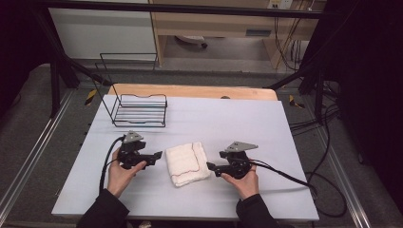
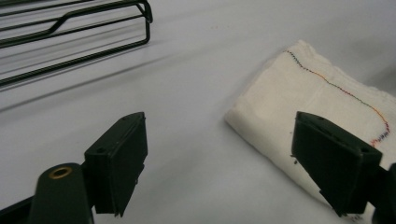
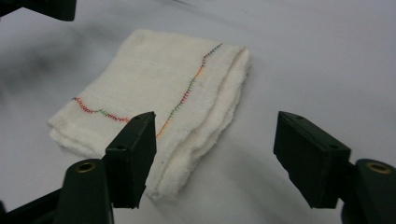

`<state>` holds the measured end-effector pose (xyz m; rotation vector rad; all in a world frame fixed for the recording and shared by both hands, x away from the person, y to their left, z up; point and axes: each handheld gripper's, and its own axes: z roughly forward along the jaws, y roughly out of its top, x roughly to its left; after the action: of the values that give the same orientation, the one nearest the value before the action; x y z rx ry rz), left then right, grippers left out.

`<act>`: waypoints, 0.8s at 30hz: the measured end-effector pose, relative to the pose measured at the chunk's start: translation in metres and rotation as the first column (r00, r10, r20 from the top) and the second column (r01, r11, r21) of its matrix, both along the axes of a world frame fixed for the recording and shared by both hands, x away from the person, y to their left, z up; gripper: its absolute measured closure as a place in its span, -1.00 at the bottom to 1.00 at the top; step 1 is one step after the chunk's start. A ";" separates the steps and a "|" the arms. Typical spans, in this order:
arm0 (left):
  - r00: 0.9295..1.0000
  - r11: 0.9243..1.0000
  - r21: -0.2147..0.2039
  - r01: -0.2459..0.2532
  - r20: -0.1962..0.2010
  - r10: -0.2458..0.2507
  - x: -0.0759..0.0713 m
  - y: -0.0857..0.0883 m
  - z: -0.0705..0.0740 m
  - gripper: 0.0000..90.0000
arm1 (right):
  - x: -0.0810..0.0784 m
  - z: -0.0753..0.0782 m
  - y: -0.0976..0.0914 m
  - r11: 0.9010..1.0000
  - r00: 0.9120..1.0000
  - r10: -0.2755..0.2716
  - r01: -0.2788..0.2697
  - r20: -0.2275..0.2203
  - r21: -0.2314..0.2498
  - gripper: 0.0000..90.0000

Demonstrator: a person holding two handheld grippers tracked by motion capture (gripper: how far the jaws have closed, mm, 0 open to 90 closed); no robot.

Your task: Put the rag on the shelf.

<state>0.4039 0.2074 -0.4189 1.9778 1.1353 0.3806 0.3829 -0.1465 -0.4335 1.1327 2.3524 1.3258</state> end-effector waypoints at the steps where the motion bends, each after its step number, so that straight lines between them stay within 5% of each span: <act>1: 1.000 1.000 0.006 0.000 -0.002 0.000 0.003 -0.004 -0.002 -0.53 | 0.000 0.000 -0.002 1.000 1.000 -0.006 0.006 -0.001 0.005 -0.48; 11: 0.999 0.999 0.034 -0.014 -0.029 0.015 0.019 -0.032 -0.022 -0.04 | 0.004 0.000 -0.010 1.000 1.000 -0.022 0.022 -0.005 0.010 -0.71; 24: 0.996 1.000 -0.013 -0.013 -0.092 0.012 0.023 -0.039 -0.031 0.57 | 0.012 -0.002 -0.013 0.999 0.999 -0.035 0.036 -0.020 0.018 -0.77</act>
<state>0.4273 0.1688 -0.4501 1.9946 1.2056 0.2901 0.3944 -0.1590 -0.4356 1.1924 2.3275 1.3328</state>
